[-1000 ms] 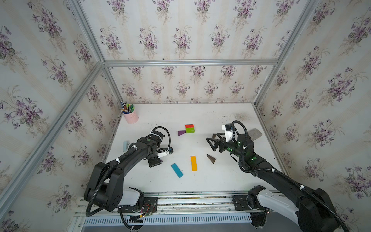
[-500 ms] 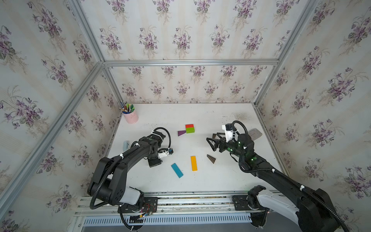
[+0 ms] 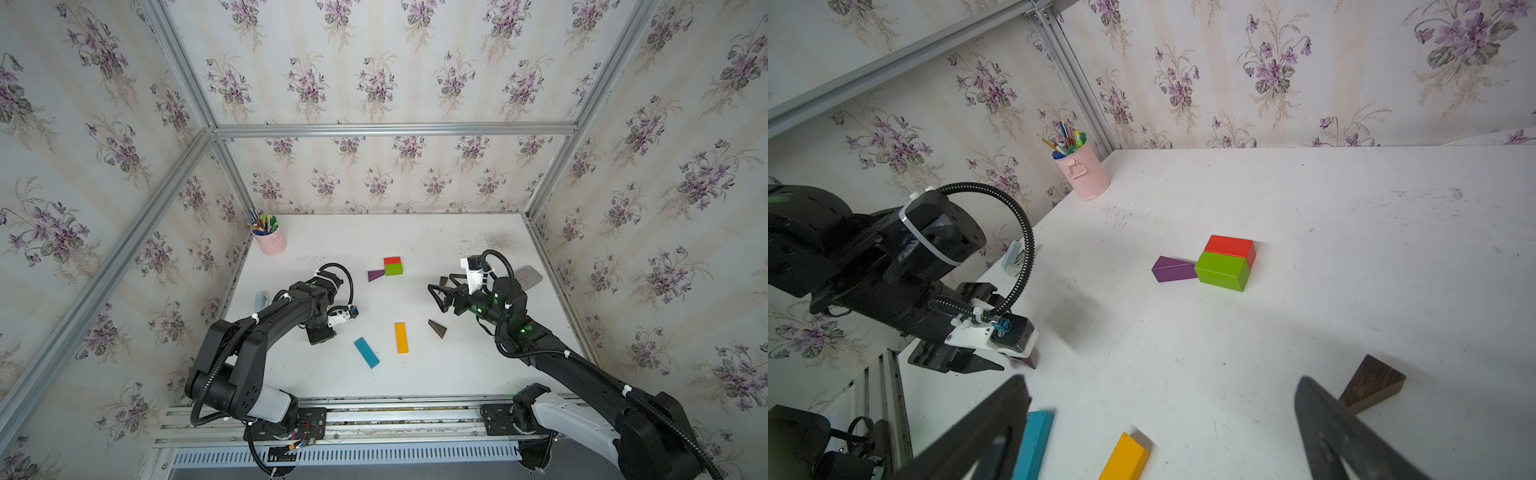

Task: Assemble a small pinwheel with building blocks
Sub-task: Pick up the building block from the center of the board.

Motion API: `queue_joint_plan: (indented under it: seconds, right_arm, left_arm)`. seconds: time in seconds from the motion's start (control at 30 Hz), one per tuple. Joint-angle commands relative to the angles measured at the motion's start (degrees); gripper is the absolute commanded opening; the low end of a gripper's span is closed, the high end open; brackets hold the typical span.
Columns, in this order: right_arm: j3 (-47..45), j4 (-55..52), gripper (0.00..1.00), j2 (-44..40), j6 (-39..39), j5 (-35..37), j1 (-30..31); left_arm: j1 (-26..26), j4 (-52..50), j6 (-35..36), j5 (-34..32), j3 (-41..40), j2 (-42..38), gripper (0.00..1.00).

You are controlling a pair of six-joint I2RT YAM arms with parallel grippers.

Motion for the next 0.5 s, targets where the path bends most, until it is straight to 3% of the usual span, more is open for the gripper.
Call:
queue_joint_plan:
  seconds: [0.0,0.47]
  right_arm:
    - [0.09,0.91,1.0,-0.26,0.27,0.13,0.01]
    - [0.16,0.83,1.0,-0.43,0.18,0.15,0.06]
  left_arm:
    - [0.23,-0.14,0.22,-0.18,0.01,0.31,0.49]
    - [1.01,-0.09,-0.18,0.51,1.2,1.76,0.46]
